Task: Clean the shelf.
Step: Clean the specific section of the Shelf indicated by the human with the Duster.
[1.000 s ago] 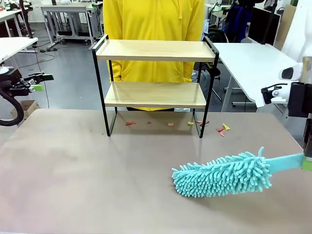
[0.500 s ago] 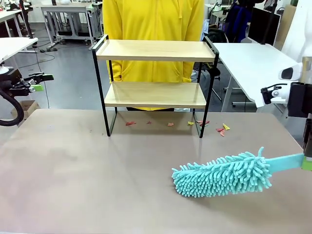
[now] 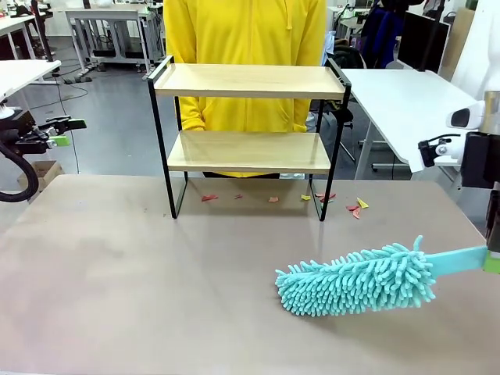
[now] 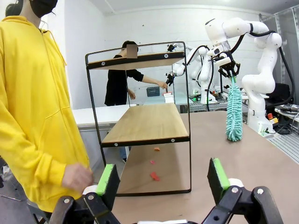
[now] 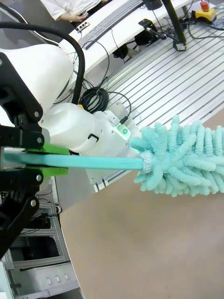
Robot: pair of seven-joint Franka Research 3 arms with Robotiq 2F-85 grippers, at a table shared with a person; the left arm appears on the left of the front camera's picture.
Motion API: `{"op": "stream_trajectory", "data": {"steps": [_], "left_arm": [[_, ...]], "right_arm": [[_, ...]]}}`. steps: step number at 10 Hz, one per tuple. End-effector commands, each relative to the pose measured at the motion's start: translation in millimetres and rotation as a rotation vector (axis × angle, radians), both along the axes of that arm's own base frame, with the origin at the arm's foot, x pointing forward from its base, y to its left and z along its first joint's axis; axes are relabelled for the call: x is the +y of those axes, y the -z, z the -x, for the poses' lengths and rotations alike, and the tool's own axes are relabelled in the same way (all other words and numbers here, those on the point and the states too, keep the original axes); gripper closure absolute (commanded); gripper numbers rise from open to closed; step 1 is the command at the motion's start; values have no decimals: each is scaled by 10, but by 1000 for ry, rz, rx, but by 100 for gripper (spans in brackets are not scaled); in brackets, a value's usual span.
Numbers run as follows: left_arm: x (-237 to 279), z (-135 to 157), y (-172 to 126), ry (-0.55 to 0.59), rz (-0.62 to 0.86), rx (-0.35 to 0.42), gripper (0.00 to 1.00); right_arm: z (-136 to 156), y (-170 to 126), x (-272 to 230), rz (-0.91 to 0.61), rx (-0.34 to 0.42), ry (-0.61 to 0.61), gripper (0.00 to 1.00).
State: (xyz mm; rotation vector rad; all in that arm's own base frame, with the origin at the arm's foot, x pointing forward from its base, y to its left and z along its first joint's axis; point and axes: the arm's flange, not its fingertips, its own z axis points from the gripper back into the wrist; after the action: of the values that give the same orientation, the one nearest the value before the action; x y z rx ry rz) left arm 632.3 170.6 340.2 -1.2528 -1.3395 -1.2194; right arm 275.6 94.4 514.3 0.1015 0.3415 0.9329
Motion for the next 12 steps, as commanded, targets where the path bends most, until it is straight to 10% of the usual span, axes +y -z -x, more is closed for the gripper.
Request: {"op": "stream_trajectory", "data": {"steps": [1,12], "left_arm": [[-3,18,-31,-5,-4,-1,0],[-3,18,-31,-5,-4,-1,0]], "right_arm": [[-12,16,34,-9,-11,11,87],[-12,16,34,-9,-11,11,87]]}}
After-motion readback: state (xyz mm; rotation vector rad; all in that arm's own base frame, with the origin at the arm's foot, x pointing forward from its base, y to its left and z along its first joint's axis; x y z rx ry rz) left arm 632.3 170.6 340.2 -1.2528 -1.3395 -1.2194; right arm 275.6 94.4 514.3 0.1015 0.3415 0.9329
